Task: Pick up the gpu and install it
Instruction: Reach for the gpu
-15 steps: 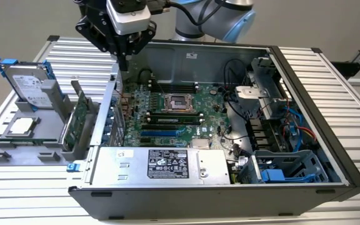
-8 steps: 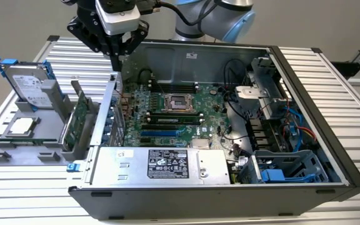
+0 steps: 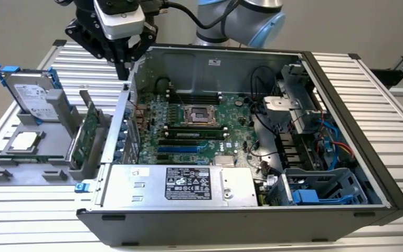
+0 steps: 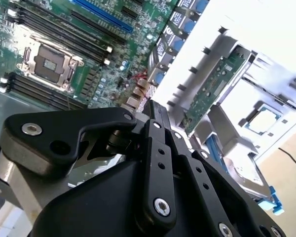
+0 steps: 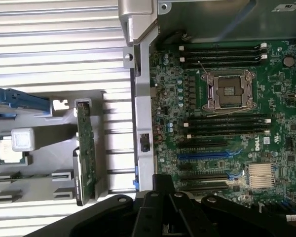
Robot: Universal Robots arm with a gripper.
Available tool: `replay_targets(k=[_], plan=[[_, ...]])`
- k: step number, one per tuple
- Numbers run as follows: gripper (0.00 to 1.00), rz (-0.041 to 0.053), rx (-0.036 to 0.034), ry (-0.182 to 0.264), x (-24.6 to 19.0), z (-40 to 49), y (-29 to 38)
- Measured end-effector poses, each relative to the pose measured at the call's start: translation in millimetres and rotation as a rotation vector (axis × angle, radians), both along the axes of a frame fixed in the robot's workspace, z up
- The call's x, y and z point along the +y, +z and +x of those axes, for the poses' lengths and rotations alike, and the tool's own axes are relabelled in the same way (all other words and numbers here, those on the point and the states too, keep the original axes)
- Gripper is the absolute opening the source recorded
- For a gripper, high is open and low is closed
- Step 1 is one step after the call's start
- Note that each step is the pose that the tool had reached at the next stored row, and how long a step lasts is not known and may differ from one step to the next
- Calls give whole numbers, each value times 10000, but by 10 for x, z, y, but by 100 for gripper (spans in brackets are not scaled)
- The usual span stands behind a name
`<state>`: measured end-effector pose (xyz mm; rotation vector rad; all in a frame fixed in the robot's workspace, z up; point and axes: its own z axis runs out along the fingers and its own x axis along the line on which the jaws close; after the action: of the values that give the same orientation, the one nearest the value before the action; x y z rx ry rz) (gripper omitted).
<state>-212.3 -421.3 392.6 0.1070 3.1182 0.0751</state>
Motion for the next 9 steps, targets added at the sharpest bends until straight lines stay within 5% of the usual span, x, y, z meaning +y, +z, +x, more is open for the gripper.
replay_targets(k=[9], plan=[[0, 0, 0, 6, -15, -130, 0]])
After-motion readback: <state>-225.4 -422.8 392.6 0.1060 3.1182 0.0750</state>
